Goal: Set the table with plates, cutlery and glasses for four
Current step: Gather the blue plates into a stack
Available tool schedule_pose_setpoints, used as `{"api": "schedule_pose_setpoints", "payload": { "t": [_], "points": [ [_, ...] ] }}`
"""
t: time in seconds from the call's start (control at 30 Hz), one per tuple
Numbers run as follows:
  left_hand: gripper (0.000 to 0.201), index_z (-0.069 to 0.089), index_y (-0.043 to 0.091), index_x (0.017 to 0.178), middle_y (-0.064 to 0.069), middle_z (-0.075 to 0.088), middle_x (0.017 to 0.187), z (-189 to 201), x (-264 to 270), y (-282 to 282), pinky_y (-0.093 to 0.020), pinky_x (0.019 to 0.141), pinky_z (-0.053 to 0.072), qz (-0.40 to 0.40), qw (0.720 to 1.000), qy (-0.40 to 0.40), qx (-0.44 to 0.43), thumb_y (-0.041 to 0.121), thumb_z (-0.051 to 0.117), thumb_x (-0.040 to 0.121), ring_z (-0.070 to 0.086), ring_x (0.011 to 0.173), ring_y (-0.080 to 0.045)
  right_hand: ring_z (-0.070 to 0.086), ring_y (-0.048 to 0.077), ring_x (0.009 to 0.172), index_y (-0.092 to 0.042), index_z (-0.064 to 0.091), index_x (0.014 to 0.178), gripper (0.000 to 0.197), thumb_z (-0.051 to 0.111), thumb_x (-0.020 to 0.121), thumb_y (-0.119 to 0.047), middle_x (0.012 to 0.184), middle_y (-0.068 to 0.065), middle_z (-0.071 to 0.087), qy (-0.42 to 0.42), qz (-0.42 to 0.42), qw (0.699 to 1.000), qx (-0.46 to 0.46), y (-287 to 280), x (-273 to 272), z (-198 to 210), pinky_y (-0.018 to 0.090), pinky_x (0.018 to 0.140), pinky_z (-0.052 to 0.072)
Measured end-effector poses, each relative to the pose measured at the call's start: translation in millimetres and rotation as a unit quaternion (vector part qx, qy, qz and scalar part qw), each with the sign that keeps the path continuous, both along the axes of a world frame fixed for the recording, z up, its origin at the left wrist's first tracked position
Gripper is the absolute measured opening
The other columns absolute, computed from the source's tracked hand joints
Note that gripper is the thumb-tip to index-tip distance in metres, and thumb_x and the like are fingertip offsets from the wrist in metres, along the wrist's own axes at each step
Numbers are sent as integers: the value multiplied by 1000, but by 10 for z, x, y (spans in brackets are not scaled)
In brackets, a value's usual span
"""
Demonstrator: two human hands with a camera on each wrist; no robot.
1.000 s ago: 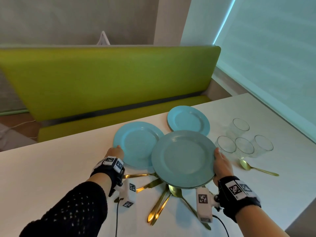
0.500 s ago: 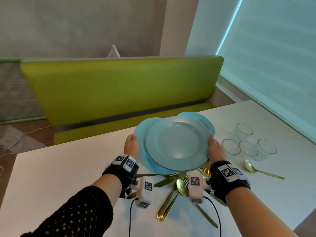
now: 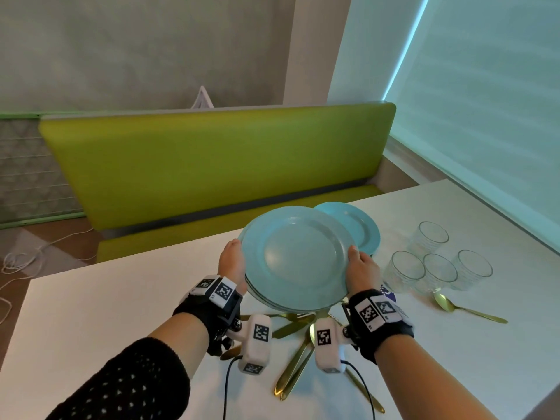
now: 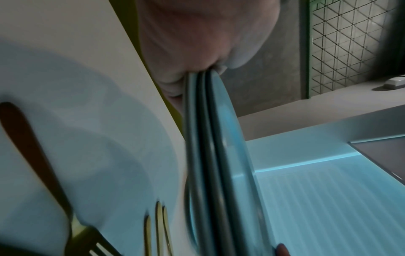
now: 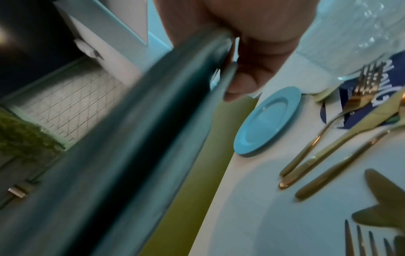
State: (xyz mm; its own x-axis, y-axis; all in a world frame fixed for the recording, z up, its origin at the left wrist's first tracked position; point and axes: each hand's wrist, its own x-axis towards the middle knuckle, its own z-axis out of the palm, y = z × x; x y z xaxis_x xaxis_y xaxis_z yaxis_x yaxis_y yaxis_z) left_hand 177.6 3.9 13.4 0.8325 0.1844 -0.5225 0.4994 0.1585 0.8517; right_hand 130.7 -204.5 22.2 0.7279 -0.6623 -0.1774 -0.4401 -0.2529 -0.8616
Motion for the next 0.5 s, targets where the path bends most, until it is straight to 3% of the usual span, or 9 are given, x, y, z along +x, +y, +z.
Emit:
{"api": "schedule_pose_setpoints", "payload": {
  "t": [0.03, 0.1, 0.17, 0.3, 0.33, 0.43, 0.5],
  "points": [
    [36, 56, 9, 113, -15, 62, 109, 10, 10, -17, -40, 84, 49, 3, 999, 13, -35, 32, 31, 101, 60, 100, -32, 49, 23, 87, -6, 66, 107, 40, 37, 100, -33, 94, 9, 59, 7, 4, 1000, 6, 3, 37, -31, 29, 79, 37],
    [47, 57, 15, 115, -10, 66, 94, 17, 51, -46, -35, 74, 50, 6, 995, 25, -97, 49, 28, 99, 63, 85, -29, 50, 23, 89, -9, 67, 110, 38, 39, 99, -33, 101, 10, 63, 13, 13, 1000, 7, 6, 129, -89, 30, 84, 40],
    [52, 58, 16, 119, -9, 67, 96, -25, 115, -63, -32, 70, 51, -2, 993, 24, -111, 54, 29, 97, 64, 83, -28, 53, 24, 92, -10, 67, 110, 39, 39, 98, -34, 108, 12, 65, 18, 21, 1000, 10, -5, 221, -143, 35, 90, 44],
    [46, 55, 18, 121, -9, 64, 111, -106, 241, -31, -41, 90, 50, 19, 998, 21, -54, 50, 31, 98, 63, 102, -32, 57, 28, 92, -3, 67, 100, 43, 38, 99, -35, 88, 8, 61, 12, 49, 995, 80, -85, 459, -205, 42, 92, 47],
    [44, 56, 20, 117, -9, 64, 113, -137, 285, -20, -42, 92, 49, 25, 998, 17, -46, 50, 30, 98, 62, 104, -32, 59, 28, 87, -4, 65, 99, 43, 37, 99, -36, 84, 7, 61, 16, 56, 993, 106, -120, 545, -227, 43, 88, 51],
    [38, 57, 23, 105, -9, 64, 116, -169, 388, 17, -48, 96, 49, 54, 998, 7, -45, 50, 31, 97, 62, 105, -33, 58, 23, 68, -5, 52, 123, 34, 39, 100, -27, 87, 10, 57, 26, 8, 968, 249, -298, 776, -304, 35, 62, 54],
    [38, 57, 25, 104, -9, 64, 120, -242, 463, 68, -51, 97, 48, 72, 996, 3, -49, 52, 32, 96, 62, 106, -33, 54, 21, 68, 0, 39, 137, 39, 40, 100, -14, 110, 17, 56, 41, -16, 950, 309, -470, 867, -372, 30, 57, 54]
  ]
}}
